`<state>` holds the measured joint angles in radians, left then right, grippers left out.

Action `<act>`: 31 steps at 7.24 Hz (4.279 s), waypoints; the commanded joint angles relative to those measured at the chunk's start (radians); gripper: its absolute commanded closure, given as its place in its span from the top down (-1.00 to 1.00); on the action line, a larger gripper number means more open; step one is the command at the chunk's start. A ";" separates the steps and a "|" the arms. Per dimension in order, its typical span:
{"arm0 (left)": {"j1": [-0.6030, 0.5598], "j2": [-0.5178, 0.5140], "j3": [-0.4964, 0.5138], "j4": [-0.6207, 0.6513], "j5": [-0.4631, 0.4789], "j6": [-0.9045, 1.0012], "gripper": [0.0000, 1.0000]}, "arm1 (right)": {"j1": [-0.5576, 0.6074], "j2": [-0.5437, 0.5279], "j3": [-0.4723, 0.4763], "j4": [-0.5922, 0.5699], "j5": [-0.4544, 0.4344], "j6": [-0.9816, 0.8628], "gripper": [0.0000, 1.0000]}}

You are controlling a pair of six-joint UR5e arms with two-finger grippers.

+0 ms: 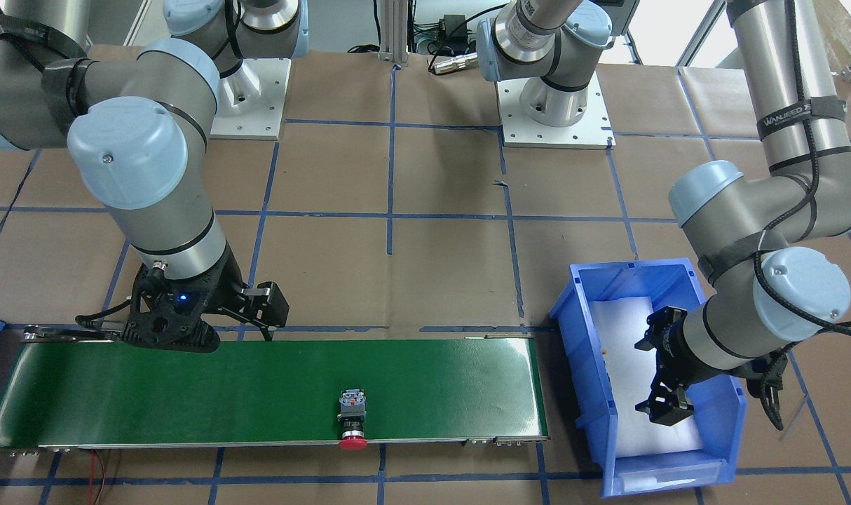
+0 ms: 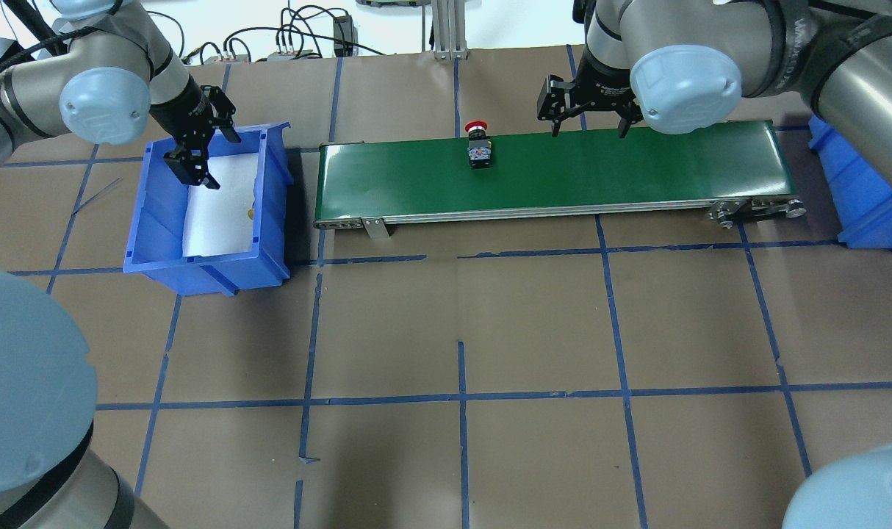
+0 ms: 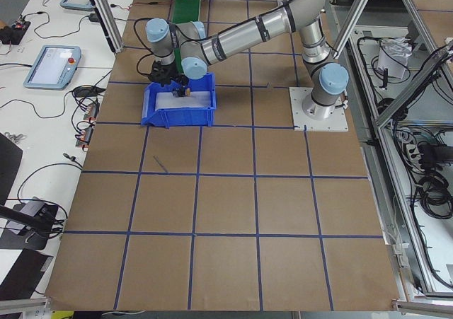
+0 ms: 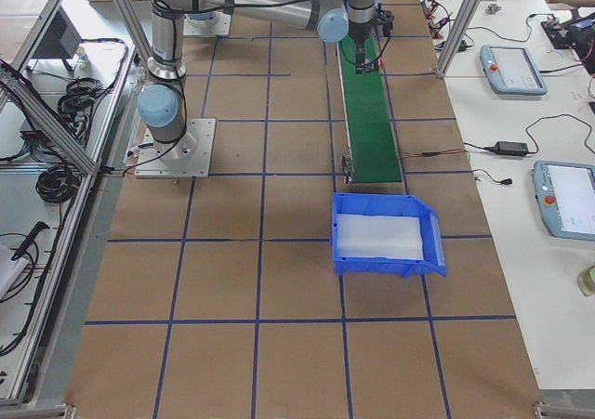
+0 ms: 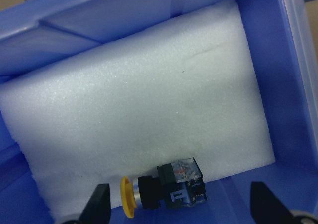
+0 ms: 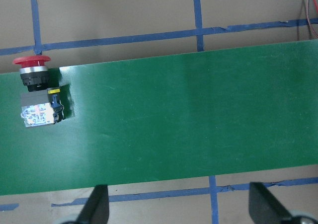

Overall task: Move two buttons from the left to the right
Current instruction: 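Grasp the yellow-capped button with left gripper while right gripper grasps red button, then carry the red-capped button to the far blue bin with the right gripper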

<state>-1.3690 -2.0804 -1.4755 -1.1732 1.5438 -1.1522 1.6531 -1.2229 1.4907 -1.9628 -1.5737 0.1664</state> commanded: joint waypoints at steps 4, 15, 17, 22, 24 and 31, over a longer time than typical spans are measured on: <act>-0.009 -0.023 -0.038 0.040 -0.002 -0.079 0.96 | 0.054 0.132 -0.072 -0.100 0.003 0.027 1.00; -0.051 -0.040 -0.043 0.053 -0.016 -0.213 0.96 | 0.067 0.275 -0.156 -0.116 0.003 0.042 1.00; -0.050 -0.044 -0.045 0.056 -0.016 -0.210 0.96 | 0.067 0.281 -0.156 -0.116 0.001 0.041 1.00; -0.042 -0.061 -0.045 0.093 -0.016 -0.192 0.97 | 0.054 0.293 -0.155 -0.123 0.001 -0.008 -0.35; -0.041 -0.064 -0.045 0.102 -0.017 -0.192 0.97 | 0.050 0.295 -0.155 -0.126 0.001 -0.019 -0.90; -0.039 -0.069 -0.043 0.101 -0.045 -0.136 0.00 | -0.330 0.129 -0.152 0.113 -0.041 -0.552 -0.89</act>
<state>-1.4080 -2.1491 -1.5186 -1.0703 1.5066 -1.2893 1.4176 -1.0696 1.3382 -1.8889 -1.5953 -0.2871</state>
